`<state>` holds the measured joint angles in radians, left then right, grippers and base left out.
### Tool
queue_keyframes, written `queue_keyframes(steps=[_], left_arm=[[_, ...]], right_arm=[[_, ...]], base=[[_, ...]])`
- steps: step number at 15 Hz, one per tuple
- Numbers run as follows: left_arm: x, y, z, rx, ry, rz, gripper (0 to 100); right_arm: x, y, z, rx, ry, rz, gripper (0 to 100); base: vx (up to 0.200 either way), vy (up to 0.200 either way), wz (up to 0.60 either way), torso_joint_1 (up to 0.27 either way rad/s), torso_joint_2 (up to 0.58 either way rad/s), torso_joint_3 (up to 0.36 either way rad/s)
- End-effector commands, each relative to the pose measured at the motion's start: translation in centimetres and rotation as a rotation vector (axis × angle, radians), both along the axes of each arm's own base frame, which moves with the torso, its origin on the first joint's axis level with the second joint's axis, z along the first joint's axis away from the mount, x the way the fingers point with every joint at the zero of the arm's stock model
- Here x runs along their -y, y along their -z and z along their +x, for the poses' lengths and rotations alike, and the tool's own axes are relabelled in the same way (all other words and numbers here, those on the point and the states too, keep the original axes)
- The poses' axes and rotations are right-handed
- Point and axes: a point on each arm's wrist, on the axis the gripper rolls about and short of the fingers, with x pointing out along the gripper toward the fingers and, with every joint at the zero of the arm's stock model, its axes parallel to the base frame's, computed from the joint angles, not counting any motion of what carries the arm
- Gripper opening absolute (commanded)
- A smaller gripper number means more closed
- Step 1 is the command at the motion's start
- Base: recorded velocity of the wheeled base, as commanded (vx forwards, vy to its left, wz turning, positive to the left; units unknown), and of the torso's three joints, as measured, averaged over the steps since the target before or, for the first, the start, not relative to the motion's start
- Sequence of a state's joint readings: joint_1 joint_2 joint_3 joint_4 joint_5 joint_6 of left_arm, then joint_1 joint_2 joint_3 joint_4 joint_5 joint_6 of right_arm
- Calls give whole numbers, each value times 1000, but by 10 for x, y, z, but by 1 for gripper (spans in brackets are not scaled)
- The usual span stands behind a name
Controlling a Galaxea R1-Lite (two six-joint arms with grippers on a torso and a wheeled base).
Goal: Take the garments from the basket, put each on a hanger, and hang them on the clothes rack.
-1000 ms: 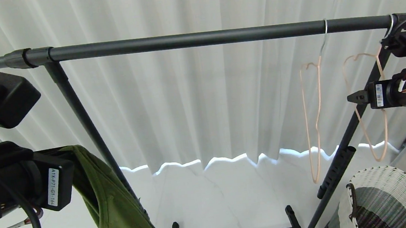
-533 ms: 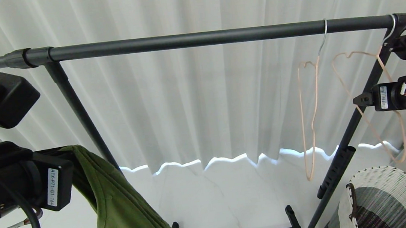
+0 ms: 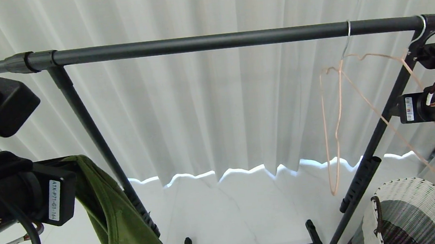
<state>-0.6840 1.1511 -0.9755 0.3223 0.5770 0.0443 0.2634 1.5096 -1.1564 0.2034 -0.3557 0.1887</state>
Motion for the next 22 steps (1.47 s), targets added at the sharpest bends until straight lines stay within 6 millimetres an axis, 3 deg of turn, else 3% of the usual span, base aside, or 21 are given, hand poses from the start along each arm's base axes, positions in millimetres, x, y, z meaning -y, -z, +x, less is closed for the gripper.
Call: queue_keyframes(steps=[1, 9, 17, 20, 22], left_arm=[[0, 0, 0, 2, -1, -1, 0], [0, -1, 0, 3, -1, -2, 0], [-1, -1, -2, 7, -1, -5, 0], [-2, -1, -2, 8, -1, -6, 0], [-2, -2, -2, 9, -2, -4, 0]], right_arm=[[0, 2, 3, -6, 1, -1, 0], [2, -8, -8, 35, -4, 16, 0], [6, -44, -47, 204, -61, 101, 0], [6, -45, -54, 237, -84, 108, 0], [8, -44, -71, 252, -101, 114, 0]], base=[[0, 0, 0, 0, 0, 0], [0, 0, 0, 0, 0, 0], [0, 0, 0, 0, 0, 0], [0, 0, 0, 0, 0, 0], [0, 0, 0, 0, 0, 0]])
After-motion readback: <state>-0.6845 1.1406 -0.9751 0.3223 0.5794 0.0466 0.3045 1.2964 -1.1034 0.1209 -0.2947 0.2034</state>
